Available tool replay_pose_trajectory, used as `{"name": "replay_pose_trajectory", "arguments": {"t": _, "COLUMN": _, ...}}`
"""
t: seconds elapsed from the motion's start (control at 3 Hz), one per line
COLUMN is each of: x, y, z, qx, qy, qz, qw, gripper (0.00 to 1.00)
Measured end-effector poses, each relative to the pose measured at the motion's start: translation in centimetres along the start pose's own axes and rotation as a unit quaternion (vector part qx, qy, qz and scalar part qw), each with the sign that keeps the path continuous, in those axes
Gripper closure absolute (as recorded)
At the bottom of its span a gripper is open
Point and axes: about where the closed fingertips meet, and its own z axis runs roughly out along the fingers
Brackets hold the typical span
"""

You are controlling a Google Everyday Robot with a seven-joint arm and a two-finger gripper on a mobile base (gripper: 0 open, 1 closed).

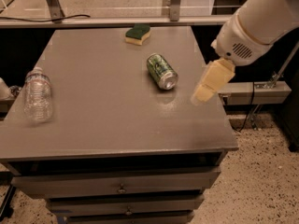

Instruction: Move green can near water bottle

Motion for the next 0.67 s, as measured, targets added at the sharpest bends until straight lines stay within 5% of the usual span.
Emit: {"name": "replay_pose_trajectory", "arguments": {"t": 0.67, "x": -5.6, "y": -0.1, "z": 5.5, "qx": 0.042, "qy": -0.043, "qz": 0.062, "qw": 0.9963, "gripper": 0.0}}
